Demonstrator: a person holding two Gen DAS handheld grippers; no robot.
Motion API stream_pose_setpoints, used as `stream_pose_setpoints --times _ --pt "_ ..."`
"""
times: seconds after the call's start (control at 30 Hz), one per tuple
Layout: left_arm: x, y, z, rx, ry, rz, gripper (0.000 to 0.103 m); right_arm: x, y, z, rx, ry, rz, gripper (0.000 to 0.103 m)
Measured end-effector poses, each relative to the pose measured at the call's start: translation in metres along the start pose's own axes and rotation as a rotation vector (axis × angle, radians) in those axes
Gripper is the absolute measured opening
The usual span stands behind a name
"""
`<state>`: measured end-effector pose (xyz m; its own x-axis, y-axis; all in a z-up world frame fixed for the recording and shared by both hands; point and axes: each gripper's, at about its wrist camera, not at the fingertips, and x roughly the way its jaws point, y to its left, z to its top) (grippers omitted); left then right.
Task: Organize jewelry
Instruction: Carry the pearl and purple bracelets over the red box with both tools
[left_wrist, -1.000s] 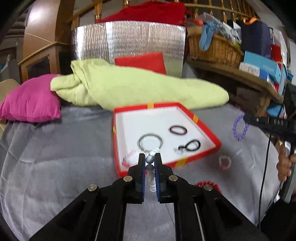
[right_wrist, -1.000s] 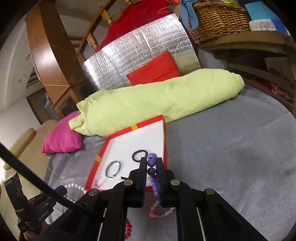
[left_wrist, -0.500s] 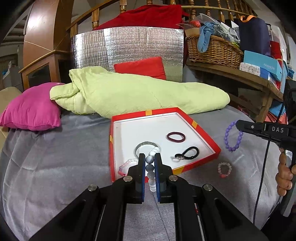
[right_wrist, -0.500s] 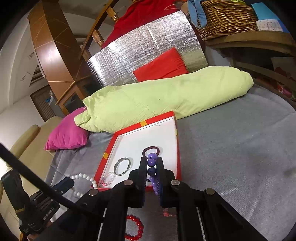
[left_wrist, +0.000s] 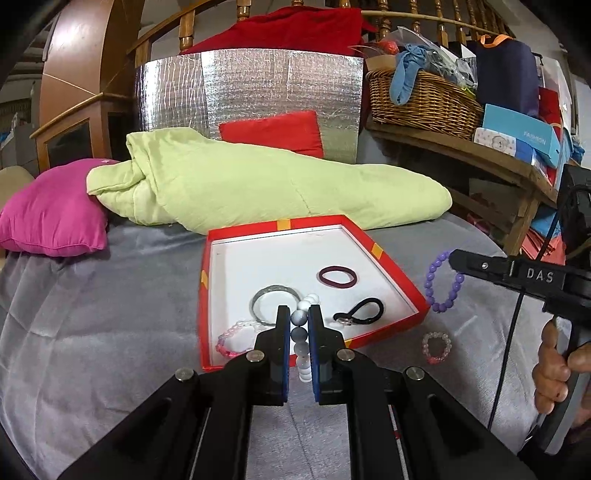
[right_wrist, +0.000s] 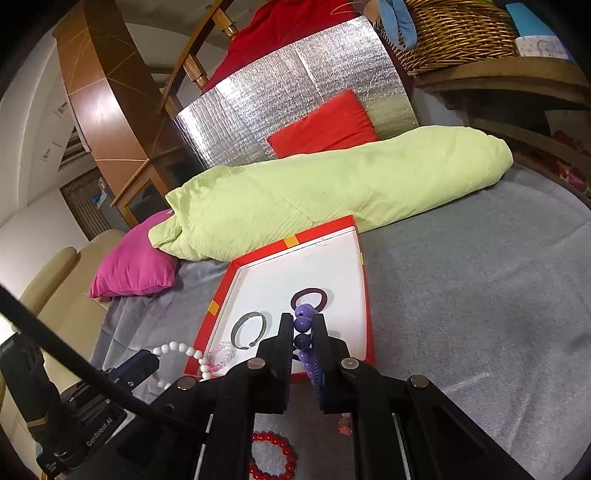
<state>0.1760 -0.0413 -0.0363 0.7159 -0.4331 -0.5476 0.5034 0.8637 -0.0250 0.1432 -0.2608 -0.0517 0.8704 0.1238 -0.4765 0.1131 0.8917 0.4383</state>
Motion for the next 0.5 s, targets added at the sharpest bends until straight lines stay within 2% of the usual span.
stream_pose_setpoints --times 0.27,0.5 --pt "0.016 -0.01 0.01 -0.013 -0.01 -0.011 0.01 0.017 0.005 0.007 -0.015 -0.003 -0.016 0.01" --pt "0.038 -0.013 0.017 -0.028 -0.007 -0.019 0.01 0.038 -0.004 0.019 0.03 -0.001 -0.02 0.01"
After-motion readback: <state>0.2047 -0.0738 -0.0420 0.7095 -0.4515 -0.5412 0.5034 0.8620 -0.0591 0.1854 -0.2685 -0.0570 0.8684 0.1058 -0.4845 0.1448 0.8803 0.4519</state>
